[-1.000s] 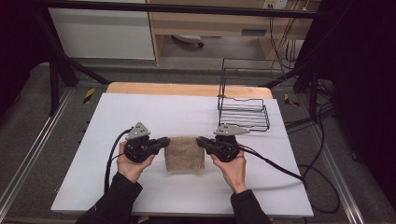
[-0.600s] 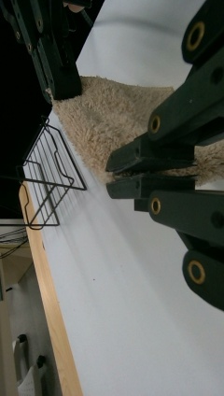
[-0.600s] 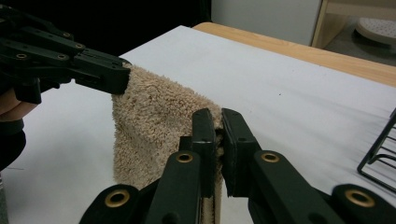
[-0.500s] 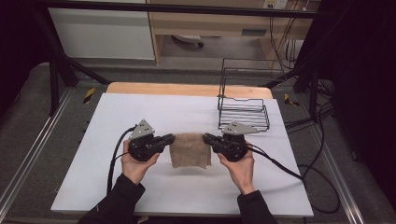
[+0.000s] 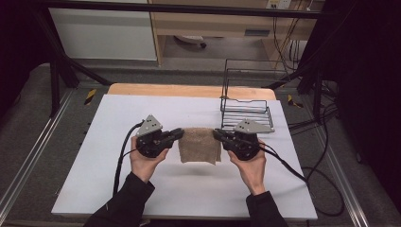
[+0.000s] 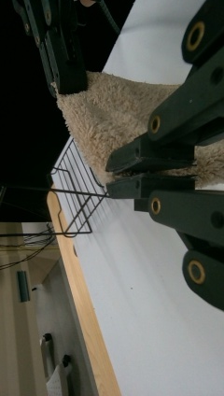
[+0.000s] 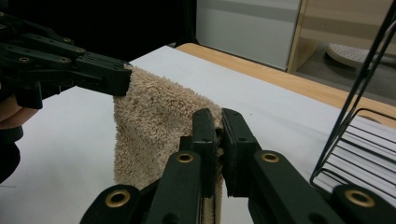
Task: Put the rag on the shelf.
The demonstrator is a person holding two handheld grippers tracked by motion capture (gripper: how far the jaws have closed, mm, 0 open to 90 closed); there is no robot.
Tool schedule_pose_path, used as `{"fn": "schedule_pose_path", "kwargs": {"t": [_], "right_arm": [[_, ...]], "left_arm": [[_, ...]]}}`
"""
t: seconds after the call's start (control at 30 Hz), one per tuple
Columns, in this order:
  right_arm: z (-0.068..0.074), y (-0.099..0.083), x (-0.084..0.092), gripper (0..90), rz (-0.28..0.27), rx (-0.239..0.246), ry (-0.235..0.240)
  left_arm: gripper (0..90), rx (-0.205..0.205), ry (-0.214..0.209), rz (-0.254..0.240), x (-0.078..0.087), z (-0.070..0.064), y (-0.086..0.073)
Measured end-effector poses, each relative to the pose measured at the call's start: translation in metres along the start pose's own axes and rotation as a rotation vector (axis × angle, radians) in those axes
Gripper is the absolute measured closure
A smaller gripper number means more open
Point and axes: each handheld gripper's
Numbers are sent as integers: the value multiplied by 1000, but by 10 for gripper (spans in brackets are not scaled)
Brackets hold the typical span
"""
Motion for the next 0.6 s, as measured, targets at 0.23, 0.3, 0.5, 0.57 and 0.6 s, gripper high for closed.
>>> {"fn": "schedule_pose_path", "kwargs": {"t": [0.23, 0.3, 0.5, 0.57, 0.6], "right_arm": [[-6, 4, 9, 850, -17, 6, -28], [-10, 6, 13, 849, -28, 8, -40], [-15, 11, 20, 850, -38, 19, -62], [-17, 13, 23, 850, -43, 23, -71], [-18, 14, 24, 850, -47, 25, -76]], "left_arm": [[858, -13, -10, -24, -8, -6, 9], [858, -18, -12, -32, -10, -8, 11], [859, -26, -15, -53, -17, -13, 20], [859, -28, -19, -57, -20, -15, 24], [859, -30, -20, -63, -21, -17, 26]]}}
Point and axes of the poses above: each handheld gripper's, and its own axes: x roughly backward along the jaws, y roughly out of its top, z roughly to its left, and after that the axes turned 10 degrees about x, right-handed
